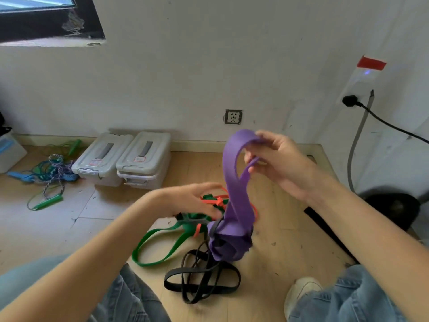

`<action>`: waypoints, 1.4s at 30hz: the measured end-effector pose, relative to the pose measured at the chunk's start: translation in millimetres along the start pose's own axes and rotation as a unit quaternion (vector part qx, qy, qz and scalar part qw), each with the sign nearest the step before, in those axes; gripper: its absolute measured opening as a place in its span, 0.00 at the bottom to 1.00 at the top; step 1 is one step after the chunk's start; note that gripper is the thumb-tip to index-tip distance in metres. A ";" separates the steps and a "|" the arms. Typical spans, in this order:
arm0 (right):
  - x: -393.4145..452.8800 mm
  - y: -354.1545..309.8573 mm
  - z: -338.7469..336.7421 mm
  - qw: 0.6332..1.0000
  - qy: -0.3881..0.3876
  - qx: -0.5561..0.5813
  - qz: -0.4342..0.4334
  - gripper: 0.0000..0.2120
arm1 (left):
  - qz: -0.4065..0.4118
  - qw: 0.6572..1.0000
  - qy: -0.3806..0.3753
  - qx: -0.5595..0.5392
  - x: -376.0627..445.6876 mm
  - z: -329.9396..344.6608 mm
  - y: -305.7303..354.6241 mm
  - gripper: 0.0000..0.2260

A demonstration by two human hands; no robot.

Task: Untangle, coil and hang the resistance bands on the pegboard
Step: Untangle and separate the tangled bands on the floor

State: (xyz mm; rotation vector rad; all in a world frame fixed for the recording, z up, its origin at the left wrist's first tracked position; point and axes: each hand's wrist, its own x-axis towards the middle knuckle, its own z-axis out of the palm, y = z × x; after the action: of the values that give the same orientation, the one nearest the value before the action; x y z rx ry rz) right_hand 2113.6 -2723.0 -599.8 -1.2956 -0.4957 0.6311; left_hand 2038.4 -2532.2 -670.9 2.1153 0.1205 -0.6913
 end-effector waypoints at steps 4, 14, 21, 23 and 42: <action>3.3 -21.3 0.7 0.983 0.008 0.175 -0.057 0.10 | 0.062 0.981 0.072 0.167 28.6 43.3 -19.1 0.17; 6.9 30.8 -52.8 0.750 -0.028 -0.638 0.172 0.38 | 0.024 0.945 0.174 -0.275 9.7 18.8 28.5 0.07; -3.8 34.3 -8.0 0.922 -0.138 -0.358 0.054 0.17 | 0.167 0.859 0.193 -0.444 -24.1 0.3 76.2 0.07; 1.6 26.0 -2.6 0.962 -0.006 -0.273 -0.009 0.05 | 0.175 0.867 0.195 -0.424 -29.8 -9.2 71.6 0.08; 10.5 1.7 -19.4 0.987 0.149 -0.052 -0.008 0.14 | -0.059 0.949 0.259 -0.170 12.4 -18.6 -3.4 0.08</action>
State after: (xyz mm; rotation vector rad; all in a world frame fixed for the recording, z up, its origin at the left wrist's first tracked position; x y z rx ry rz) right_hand 2133.9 -2729.6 -605.6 -1.4546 -0.2946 0.3929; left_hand 2055.8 -2517.6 -671.3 1.9130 0.6155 -0.1456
